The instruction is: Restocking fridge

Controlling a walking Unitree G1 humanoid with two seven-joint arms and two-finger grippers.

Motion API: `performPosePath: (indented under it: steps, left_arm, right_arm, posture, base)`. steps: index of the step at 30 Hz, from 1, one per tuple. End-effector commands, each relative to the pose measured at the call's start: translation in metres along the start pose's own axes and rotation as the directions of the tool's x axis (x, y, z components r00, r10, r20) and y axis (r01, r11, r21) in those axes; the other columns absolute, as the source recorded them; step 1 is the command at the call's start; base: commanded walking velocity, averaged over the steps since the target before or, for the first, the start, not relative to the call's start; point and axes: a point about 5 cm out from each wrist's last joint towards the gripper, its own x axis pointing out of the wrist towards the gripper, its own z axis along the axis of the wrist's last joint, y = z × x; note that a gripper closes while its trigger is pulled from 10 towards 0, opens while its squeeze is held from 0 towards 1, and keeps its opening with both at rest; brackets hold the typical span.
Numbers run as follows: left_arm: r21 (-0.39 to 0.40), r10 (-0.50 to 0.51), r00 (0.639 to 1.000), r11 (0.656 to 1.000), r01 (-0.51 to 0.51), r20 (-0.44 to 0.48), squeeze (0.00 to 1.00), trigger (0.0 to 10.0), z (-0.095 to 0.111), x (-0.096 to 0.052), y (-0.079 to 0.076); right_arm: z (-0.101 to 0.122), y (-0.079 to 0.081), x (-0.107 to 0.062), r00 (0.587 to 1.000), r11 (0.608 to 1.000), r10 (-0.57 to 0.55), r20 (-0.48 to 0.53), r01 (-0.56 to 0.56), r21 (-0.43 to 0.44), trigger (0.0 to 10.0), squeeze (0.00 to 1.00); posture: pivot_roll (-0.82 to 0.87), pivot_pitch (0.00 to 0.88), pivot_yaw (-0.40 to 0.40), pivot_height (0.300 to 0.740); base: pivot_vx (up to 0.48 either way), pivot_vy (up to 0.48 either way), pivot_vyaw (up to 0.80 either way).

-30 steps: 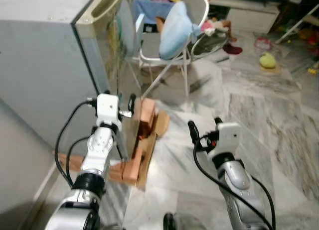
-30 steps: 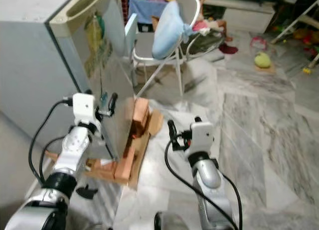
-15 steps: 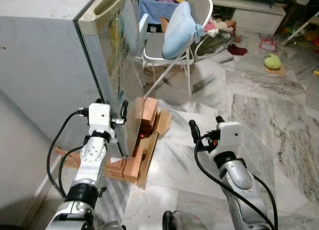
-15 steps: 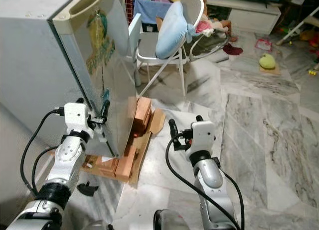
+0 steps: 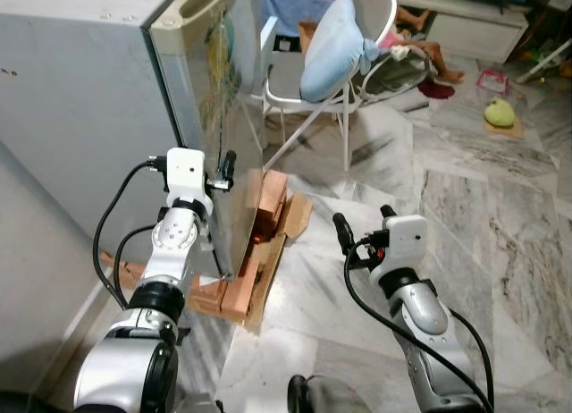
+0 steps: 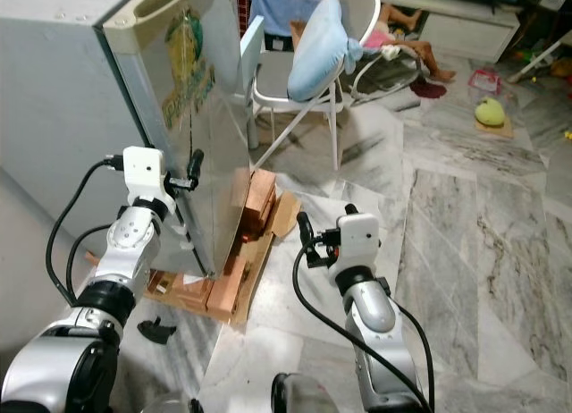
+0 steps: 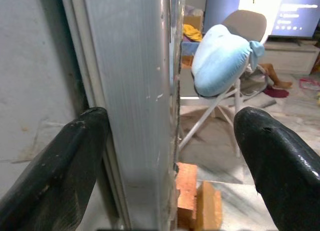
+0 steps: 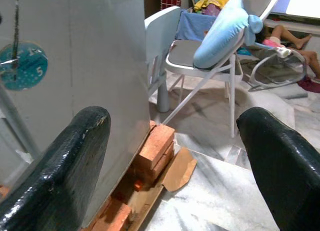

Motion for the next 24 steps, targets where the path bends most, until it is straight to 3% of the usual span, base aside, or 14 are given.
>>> performPosePath:
  steps: [1,3,5,8,9,10,11,13,17,18,19,20,22,24]
  left_arm:
    - [0.002,-0.061,0.998,0.998,0.061,-0.028,0.0,10.0,0.001,0.005,-0.011]
    - [0.007,-0.108,0.994,0.994,0.108,-0.021,0.0,10.0,0.003,0.007,-0.018]
    - [0.064,-0.249,0.968,0.967,0.246,0.043,0.0,10.0,0.015,0.008,-0.043]
    - [0.181,-0.446,0.878,0.891,0.417,0.171,0.0,10.0,0.039,0.003,-0.085]
    - [0.171,-0.545,0.812,0.838,0.518,0.208,0.0,10.0,0.046,-0.007,-0.113]
    - [0.171,-0.545,0.812,0.838,0.518,0.208,0.0,10.0,0.046,-0.007,-0.113]
    - [0.153,-0.633,0.744,0.774,0.614,0.214,0.0,10.0,0.045,-0.021,-0.139]
    - [0.143,-0.678,0.707,0.734,0.664,0.201,0.0,10.0,0.04,-0.029,-0.151]
    - [0.154,-0.624,0.777,0.778,0.609,0.082,0.0,10.0,0.012,-0.027,-0.13]
    - [0.154,-0.624,0.777,0.778,0.609,0.082,0.0,10.0,0.012,-0.027,-0.13]
    - [0.147,-0.588,0.807,0.804,0.577,0.048,0.0,10.0,0.004,-0.025,-0.115]
    - [0.147,-0.588,0.807,0.804,0.577,0.048,0.0,10.0,0.004,-0.025,-0.115]
    - [0.135,-0.48,0.877,0.868,0.477,-0.012,0.0,10.0,-0.01,-0.023,-0.079]
    - [0.125,-0.451,0.892,0.884,0.45,-0.028,0.0,10.0,-0.013,-0.023,-0.069]
  right_arm:
    - [-0.001,-0.002,0.0,1.0,1.0,-0.013,-0.009,0.013,0.003,10.0,0.0]
    - [-0.001,-0.002,0.001,1.0,1.0,-0.012,-0.007,0.012,0.005,10.0,0.0]
    - [-0.001,-0.002,0.001,1.0,1.0,-0.012,-0.006,0.012,0.006,10.0,0.0]
    - [-0.001,-0.004,0.001,1.0,1.0,-0.025,0.0,0.025,0.004,10.0,0.0]
    - [-0.001,-0.006,0.001,0.999,0.999,-0.045,-0.003,0.045,0.012,10.0,0.0]
    - [-0.001,-0.006,0.001,0.999,0.999,-0.045,-0.003,0.045,0.012,10.0,0.0]
    - [-0.002,-0.008,0.002,0.998,0.998,-0.059,-0.004,0.06,0.023,10.0,0.0]
    - [-0.002,-0.007,0.003,0.998,0.998,-0.058,-0.004,0.059,0.024,10.0,0.0]
    - [0.002,-0.004,0.005,0.998,0.998,-0.055,0.017,0.055,0.022,10.0,0.0]
    - [0.002,-0.004,0.005,0.998,0.998,-0.055,0.017,0.055,0.022,10.0,0.0]
    - [0.002,-0.004,0.005,0.998,0.998,-0.06,0.014,0.06,0.02,10.0,0.0]
    - [0.002,-0.004,0.005,0.998,0.998,-0.06,0.014,0.06,0.02,10.0,0.0]
    - [-0.001,-0.002,0.004,0.999,0.998,-0.054,0.004,0.054,0.024,10.0,0.0]
    - [-0.002,-0.002,0.004,0.999,0.998,-0.053,0.005,0.053,0.026,10.0,0.0]
  posture:
    - [-0.07,0.05,-0.038,0.74]
    - [-0.06,0.044,-0.037,0.74]
    - [-0.06,0.041,-0.037,0.74]
    - [-0.05,0.039,-0.04,0.74]
    - [-0.05,0.039,-0.04,0.74]
    - [-0.05,0.039,-0.04,0.74]
    - [-0.05,0.037,-0.042,0.74]
    - [-0.05,0.037,-0.042,0.74]
    - [-0.04,0.035,-0.04,0.74]
    - [-0.04,0.035,-0.04,0.74]
    - [-0.04,0.034,-0.038,0.74]
    - [-0.04,0.034,-0.038,0.74]
    - [-0.04,0.032,-0.036,0.74]
    - [-0.04,0.032,-0.036,0.74]
  base:
    - [0.0,0.0,0.0]
    - [0.0,0.0,0.0]
    - [0.0,0.0,0.0]
    - [0.0,0.0,0.0]
    - [0.0,0.0,0.0]
    - [0.0,0.0,0.0]
    - [0.0,0.0,0.0]
    - [0.0,0.0,0.0]
    - [0.0,0.0,0.0]
    - [0.0,0.0,0.0]
    - [0.0,0.0,0.0]
    - [0.0,0.0,0.0]
    - [0.0,0.0,-0.8]
    - [0.0,0.0,-0.8]
